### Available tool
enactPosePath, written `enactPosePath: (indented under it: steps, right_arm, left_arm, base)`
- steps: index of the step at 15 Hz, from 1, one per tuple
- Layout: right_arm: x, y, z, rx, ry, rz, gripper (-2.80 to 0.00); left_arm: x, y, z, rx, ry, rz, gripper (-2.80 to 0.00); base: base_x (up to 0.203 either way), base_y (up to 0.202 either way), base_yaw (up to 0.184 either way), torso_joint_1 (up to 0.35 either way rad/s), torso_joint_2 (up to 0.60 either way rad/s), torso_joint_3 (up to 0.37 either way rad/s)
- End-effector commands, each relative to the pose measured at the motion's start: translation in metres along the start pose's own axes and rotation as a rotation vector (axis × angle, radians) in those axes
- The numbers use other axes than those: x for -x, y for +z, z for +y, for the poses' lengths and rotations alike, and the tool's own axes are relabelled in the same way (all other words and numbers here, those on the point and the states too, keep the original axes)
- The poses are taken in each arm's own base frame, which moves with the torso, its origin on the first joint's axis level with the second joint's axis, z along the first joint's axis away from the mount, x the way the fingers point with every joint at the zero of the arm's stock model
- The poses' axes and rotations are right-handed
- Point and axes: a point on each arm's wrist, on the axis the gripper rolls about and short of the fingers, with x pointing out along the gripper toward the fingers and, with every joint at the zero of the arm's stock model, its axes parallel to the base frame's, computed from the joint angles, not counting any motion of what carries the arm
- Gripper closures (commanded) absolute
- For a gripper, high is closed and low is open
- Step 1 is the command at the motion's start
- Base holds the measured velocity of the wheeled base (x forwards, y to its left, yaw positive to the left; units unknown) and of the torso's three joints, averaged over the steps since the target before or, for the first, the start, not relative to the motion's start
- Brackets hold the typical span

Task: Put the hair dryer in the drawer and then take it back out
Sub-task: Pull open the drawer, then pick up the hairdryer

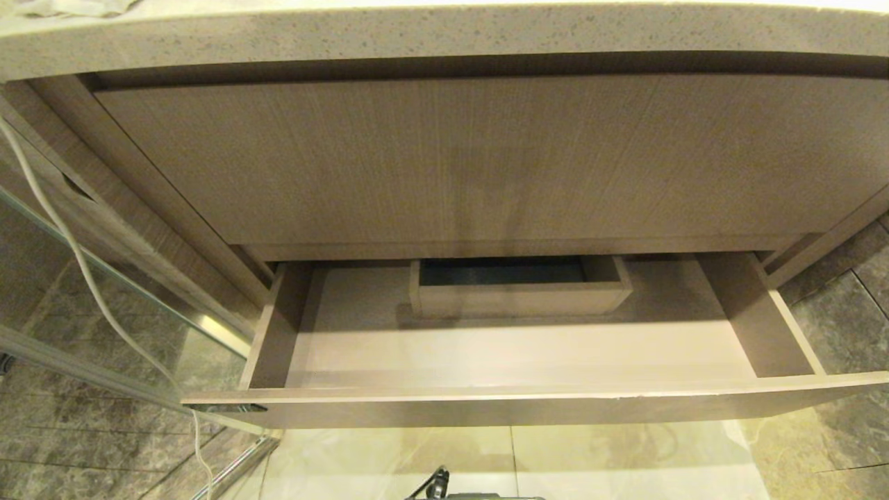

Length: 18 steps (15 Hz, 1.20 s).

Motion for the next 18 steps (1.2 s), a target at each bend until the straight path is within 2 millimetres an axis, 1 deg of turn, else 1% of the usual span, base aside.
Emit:
enactPosePath:
  steps: [1,4,5,6,8,14,18]
  right_arm:
    - [0.003,-0.027,0.004,-0.082,0.004,-0.084,0.0]
    - [0.005,-0.034,0.005,-0.056,-0.006,-0.199,0.0]
    - [0.006,-0.032,0.005,-0.039,-0.014,-0.29,0.0]
    - [0.008,-0.035,0.006,-0.034,-0.02,-0.353,0.0]
    - [0.012,-0.04,0.006,-0.031,-0.028,-0.433,0.0]
    - [0.012,-0.042,0.007,-0.035,-0.027,-0.44,0.0]
    - [0.012,-0.042,0.006,-0.096,-0.025,-0.433,0.0]
  left_arm:
    - [0.0,0.0,0.0,0.0,0.0,0.002,0.0]
    - [0.0,0.0,0.0,0.0,0.0,0.002,0.0]
    - [0.0,0.0,0.0,0.0,0.0,0.003,0.0]
    - [0.0,0.0,0.0,0.0,0.0,0.003,0.0]
    - [0.0,0.0,0.0,0.0,0.0,0.003,0.0]
    - [0.0,0.0,0.0,0.0,0.0,0.003,0.0]
    - [0.0,0.0,0.0,0.0,0.0,0.002,0.0]
  base:
    - [0.0,0.0,0.0,0.0,0.0,0.0]
    - [0.0,0.0,0.0,0.0,0.0,0.0]
    - [0.0,0.0,0.0,0.0,0.0,0.0]
    - [0.0,0.0,0.0,0.0,0.0,0.0]
    - [0.0,0.0,0.0,0.0,0.0,0.0]
    - [0.0,0.0,0.0,0.0,0.0,0.0]
    - [0.0,0.0,0.0,0.0,0.0,0.0]
